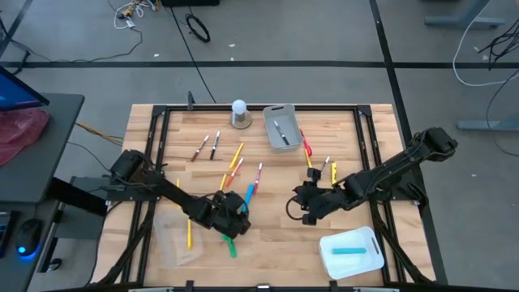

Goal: Pick & Place Markers
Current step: Put the blue highlighter pen into the white bin

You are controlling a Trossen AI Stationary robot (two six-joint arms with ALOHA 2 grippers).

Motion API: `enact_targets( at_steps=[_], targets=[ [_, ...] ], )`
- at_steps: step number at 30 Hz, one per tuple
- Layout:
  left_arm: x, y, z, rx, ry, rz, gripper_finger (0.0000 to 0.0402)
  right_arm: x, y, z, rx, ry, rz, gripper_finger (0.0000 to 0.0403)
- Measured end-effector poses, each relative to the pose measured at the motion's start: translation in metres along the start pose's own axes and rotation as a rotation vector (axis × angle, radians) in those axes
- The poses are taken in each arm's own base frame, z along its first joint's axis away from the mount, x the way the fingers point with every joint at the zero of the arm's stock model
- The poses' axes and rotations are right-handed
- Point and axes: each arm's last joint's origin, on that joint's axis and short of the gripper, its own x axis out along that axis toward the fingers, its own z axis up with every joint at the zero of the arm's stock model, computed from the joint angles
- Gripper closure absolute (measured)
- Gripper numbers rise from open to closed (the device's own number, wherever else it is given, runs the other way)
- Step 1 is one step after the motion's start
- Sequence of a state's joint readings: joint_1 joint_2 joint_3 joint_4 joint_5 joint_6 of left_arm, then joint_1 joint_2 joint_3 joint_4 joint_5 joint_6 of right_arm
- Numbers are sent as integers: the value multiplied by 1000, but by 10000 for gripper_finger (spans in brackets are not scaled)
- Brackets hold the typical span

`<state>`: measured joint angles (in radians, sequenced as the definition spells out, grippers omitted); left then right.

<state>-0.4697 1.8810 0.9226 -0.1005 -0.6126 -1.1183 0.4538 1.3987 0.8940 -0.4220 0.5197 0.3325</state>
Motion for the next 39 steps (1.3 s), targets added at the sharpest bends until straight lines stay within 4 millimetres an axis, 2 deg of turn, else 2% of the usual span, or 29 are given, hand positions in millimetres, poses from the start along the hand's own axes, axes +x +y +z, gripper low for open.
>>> enact_targets(
  at_steps=[6, 13, 21, 26, 28, 33, 36, 39],
  targets=[
    [3, 4, -2, 0, 11, 39, 246, 0, 0, 0, 2, -4, 3, 271],
    [3, 8, -4, 11, 50, 69, 336, 0, 0, 1, 5, -8, 6, 270],
    [-2, 9, 0, 5, 55, 68, 337, 0, 0, 1, 4, -7, 6, 270],
    [-27, 11, 17, 15, 3, 61, 337, 9, 1, -11, 10, -40, 10, 270],
    [-38, 7, 24, 54, -51, 34, 337, 18, 1, -21, 48, -104, 19, 270],
    [-52, -8, 36, 158, -195, -65, 337, 37, -9, -51, 232, -297, 93, 269],
    [-53, -17, 43, 235, -264, -126, 336, 40, -16, -63, 327, -411, 154, 256],
    [-54, -26, 52, 276, -348, -182, 334, 38, -18, -66, 325, -531, 217, 230]
  ],
)
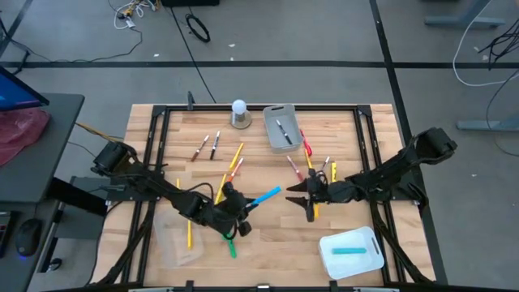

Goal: Pick & Place Markers
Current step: Put the blue highlighter pen into the white bin

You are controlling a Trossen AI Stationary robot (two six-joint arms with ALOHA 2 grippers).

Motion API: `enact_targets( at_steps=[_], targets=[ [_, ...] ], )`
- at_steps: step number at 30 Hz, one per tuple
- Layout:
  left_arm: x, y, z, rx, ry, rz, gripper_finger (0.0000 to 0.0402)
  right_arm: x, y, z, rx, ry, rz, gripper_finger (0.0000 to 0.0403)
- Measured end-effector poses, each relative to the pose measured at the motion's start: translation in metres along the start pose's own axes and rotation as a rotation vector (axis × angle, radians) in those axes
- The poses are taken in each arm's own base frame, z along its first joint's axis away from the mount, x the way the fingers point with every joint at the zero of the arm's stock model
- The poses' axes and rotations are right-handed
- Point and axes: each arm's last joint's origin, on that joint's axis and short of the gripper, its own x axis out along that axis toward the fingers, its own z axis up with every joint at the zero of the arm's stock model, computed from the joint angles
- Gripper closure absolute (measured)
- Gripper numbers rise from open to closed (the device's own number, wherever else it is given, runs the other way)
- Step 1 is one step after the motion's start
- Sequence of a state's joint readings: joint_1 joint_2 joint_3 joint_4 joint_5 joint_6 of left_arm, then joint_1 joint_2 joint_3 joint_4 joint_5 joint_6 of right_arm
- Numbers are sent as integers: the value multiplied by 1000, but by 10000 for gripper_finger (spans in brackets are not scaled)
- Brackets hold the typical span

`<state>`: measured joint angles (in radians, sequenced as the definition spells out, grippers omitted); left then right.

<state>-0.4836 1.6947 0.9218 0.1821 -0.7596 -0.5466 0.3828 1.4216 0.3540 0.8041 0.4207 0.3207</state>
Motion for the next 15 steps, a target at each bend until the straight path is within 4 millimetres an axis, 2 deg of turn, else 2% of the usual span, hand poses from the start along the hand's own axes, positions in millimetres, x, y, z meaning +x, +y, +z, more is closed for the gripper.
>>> enact_targets(
  at_steps=[3, 8, 15],
  targets=[
    [2, -3, 11, 28, -72, -43, 334, 2, 5, 4, -58, -72, 77, 199],
    [4, -5, 22, 54, -142, -101, 331, 14, 15, 14, -120, -171, 111, 162],
    [4, -5, 24, 64, -156, -107, 328, 20, 22, 27, -123, -291, 137, 167]
  ],
)
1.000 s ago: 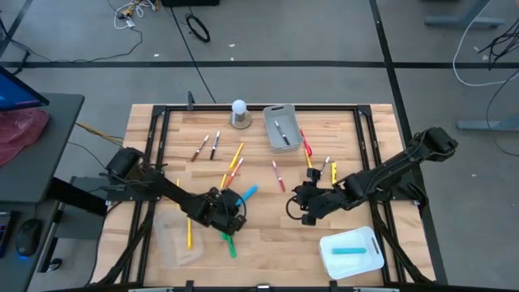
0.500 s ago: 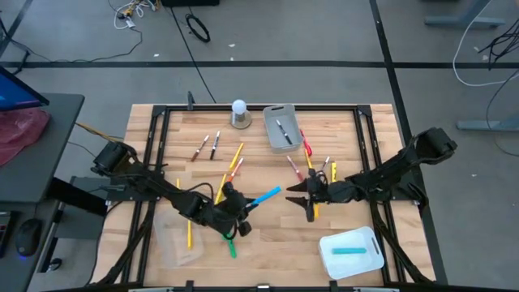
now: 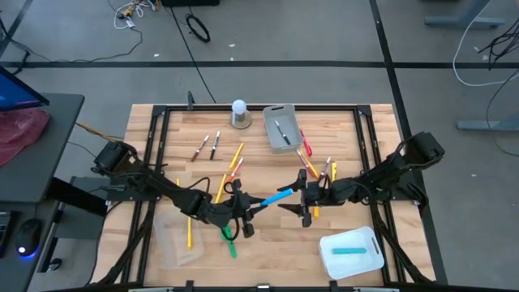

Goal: Pick & Place Markers
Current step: Put the blue highlighter pen into the white bin

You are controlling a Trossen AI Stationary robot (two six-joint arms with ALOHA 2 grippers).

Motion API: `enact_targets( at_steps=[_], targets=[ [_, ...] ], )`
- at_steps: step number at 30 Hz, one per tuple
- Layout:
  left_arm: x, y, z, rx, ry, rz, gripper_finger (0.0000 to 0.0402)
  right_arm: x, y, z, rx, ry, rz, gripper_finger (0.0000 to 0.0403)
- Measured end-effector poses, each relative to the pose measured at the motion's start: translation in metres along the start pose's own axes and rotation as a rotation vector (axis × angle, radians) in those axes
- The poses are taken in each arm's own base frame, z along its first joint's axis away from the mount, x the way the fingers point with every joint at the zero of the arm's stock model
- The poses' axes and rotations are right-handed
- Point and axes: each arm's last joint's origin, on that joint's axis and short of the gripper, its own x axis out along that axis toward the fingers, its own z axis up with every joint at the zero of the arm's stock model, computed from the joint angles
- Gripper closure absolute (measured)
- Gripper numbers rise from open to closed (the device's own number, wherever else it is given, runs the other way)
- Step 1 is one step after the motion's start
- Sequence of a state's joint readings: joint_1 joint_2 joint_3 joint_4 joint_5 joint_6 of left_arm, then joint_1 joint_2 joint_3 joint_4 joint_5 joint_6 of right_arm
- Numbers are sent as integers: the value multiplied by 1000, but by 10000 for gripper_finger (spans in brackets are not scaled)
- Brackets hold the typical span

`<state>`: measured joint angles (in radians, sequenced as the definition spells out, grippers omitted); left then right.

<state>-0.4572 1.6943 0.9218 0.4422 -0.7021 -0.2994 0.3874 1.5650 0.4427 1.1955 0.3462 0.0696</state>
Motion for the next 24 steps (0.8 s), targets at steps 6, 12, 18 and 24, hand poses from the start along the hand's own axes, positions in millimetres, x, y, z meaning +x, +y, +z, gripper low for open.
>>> enact_targets(
  at_steps=[6, 12, 18, 24],
  targets=[
    [0, 0, 1, 4, -5, -2, 327, 0, 1, 3, 11, -30, 31, 212],
    [0, 0, 0, 4, -2, -6, 324, 0, 1, 4, 37, -35, 33, 286],
    [1, 1, 1, 0, -2, 5, 292, 0, 1, 4, 41, -40, 36, 347],
    [1, 2, -1, 3, 10, 10, 222, -4, 2, 14, 47, -53, 32, 345]
  ],
)
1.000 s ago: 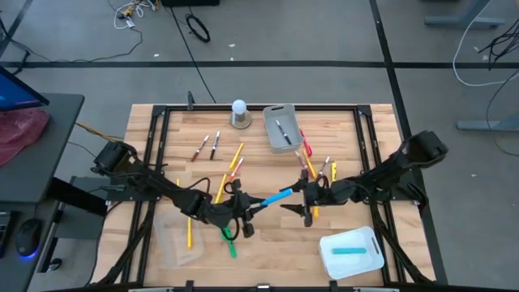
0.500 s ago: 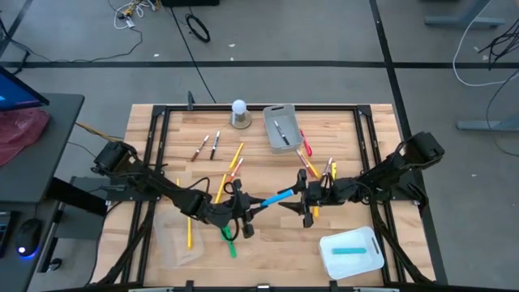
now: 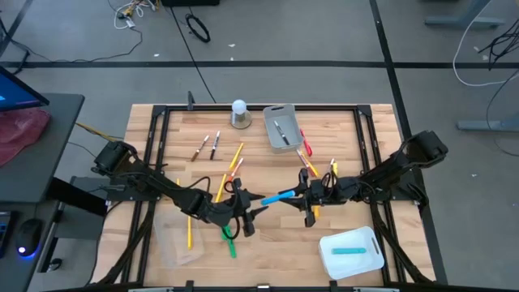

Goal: Pick & Place Markers
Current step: Put the blue highlighter pen into the white bin

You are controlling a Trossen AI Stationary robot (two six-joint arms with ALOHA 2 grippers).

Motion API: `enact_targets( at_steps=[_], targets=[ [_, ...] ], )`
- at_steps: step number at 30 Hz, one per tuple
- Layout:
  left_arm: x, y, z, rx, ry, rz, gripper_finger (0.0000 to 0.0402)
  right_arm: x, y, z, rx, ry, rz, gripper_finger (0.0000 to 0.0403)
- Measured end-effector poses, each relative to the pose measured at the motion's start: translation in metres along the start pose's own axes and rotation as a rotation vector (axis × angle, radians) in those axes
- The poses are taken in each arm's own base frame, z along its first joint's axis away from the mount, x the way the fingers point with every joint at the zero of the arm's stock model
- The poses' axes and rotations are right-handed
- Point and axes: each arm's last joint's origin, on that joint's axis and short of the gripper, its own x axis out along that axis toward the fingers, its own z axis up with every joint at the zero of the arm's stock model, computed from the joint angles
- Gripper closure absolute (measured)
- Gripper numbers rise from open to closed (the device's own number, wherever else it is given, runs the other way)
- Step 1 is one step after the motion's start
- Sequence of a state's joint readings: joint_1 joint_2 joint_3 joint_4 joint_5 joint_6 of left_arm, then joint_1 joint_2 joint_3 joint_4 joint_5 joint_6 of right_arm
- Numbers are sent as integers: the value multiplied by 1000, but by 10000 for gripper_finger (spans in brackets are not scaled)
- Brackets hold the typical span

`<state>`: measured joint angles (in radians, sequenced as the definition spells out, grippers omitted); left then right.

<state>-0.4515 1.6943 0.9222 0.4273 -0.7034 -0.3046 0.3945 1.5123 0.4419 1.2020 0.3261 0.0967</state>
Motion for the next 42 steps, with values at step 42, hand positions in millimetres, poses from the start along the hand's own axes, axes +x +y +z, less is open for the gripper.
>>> enact_targets(
  at_steps=[42],
  targets=[
    [0, 1, -9, -20, 83, -20, 165, -90, 104, 22, 288, 1617, -76, 342]
  ],
)
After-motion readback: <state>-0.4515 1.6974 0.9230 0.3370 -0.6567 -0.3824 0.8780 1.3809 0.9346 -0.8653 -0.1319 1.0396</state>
